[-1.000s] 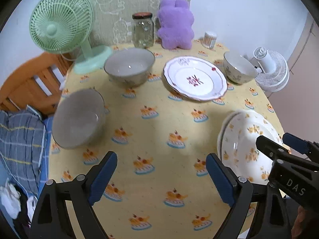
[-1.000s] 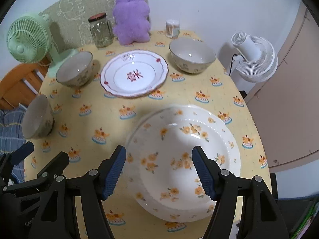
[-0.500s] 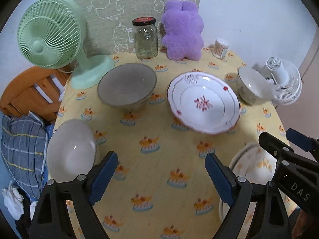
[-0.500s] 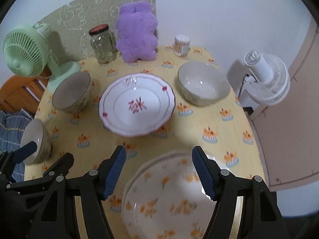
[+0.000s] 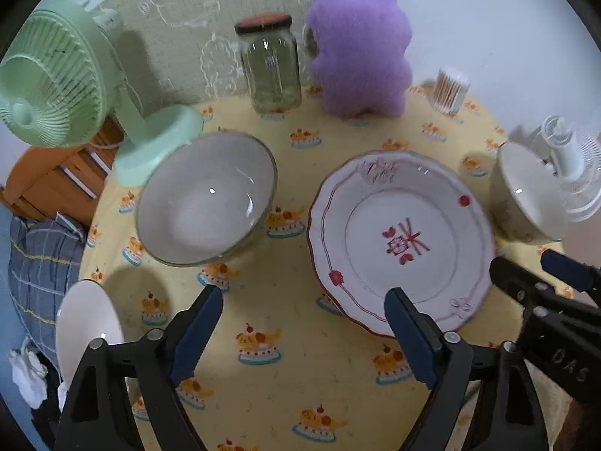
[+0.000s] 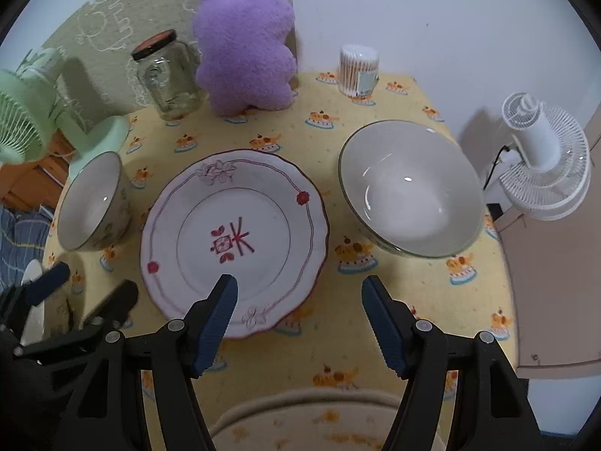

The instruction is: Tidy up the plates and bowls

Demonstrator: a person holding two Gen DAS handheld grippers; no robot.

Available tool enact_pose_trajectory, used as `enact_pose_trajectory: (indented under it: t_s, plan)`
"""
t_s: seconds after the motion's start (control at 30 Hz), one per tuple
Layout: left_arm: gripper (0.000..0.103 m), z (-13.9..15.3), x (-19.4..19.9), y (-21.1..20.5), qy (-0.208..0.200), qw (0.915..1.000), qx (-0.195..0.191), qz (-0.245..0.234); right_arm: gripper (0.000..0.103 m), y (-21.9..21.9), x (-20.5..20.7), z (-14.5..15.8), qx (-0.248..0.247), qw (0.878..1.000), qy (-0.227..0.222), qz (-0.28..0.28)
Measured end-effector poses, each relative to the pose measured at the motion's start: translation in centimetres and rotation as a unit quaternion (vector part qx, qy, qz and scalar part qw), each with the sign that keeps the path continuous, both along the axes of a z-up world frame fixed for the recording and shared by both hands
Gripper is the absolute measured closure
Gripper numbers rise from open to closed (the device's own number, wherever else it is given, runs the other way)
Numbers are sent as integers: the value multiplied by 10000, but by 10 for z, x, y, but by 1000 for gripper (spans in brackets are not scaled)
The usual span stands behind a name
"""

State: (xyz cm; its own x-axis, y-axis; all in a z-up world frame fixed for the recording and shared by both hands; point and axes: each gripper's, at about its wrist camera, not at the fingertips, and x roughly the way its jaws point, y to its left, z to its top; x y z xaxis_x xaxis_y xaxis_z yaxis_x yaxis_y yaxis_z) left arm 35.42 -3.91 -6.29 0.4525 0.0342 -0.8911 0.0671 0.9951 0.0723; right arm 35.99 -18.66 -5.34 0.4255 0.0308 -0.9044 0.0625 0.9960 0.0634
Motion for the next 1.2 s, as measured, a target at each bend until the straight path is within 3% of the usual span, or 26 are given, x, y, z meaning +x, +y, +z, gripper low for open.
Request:
enact_pose_trajectory:
  t_s: [0.27, 0.37, 0.43, 0.47, 0.5, 0.63, 0.73, 1.2]
  plan:
    - [25, -29, 16, -10, 237, 9993, -261, 88, 34, -2, 23, -29, 88, 9998, 161, -40]
    - [34, -39, 20, -14, 324, 9991, -248, 89, 42, -5, 32, -41, 138, 9995, 282, -83]
    - [43, -46, 22, -17, 376, 9989, -287, 51, 47, -4, 36, -49, 207, 9991, 376, -54]
    - [55, -49, 23, -18, 401, 9986, -335, 52, 48, -4, 37, -52, 238, 9989, 401, -34]
    - [56, -51, 24, -18, 426, 9981, -442, 61, 52, -3, 39, -55, 273, 9986, 445, -5]
    - [57, -52, 24, -18, 367, 9980, -516, 78, 57, -3, 41, -57, 196, 9989, 415, 12]
    - [57, -52, 25, -15, 434, 9971, -620, 124, 62, 8, 37, -60, -224, 9986, 422, 246]
    - [57, -51, -23, 19, 561, 9971, -433, 288, 60, 39, -3, -60, 84, 9948, 803, 619]
